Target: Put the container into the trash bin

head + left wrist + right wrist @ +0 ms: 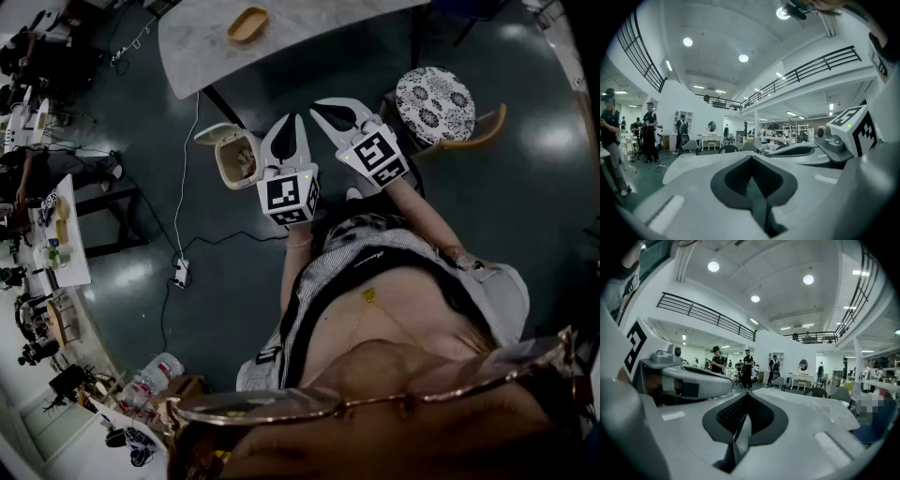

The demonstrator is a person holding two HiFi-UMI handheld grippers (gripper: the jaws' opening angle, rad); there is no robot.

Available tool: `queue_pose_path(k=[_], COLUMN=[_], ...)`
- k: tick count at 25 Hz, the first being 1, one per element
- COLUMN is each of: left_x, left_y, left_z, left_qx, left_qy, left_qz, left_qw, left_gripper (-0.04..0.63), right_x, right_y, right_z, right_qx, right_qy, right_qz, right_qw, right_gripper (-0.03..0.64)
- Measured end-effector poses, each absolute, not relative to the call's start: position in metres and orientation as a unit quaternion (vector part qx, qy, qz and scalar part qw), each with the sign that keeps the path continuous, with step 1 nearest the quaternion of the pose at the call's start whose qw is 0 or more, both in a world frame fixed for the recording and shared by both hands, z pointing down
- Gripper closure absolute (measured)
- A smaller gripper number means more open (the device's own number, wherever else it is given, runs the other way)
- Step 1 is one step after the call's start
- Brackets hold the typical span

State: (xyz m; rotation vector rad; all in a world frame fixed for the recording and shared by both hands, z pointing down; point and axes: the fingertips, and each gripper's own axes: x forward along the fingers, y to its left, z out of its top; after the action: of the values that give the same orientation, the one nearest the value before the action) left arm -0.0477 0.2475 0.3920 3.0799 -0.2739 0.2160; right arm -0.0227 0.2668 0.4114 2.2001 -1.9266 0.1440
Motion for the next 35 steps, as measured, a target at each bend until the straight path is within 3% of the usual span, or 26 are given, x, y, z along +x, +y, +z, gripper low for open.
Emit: queue_pose_path(k=[12,35], left_x=[-0.051,0.037], left_y=[0.233,0.101], left_z=[0.397,0.401], left_qx=[0.992,0.994], left_qy=[-0.092,-0.014], left_qz=[0.067,0.074], left_qw=[0.06,0.077], left_gripper=[0.594,0.594], right_x=[-0.016,0.06], right_y=[0.265,0.122], right_z=[0.418,0.416], right_qx=[0.732,0.761], right_qy=[-0.672,-0.639], right_qz=[0.078,0.078], right_qw=[0.08,0.076], right_gripper=[0.591,0.594])
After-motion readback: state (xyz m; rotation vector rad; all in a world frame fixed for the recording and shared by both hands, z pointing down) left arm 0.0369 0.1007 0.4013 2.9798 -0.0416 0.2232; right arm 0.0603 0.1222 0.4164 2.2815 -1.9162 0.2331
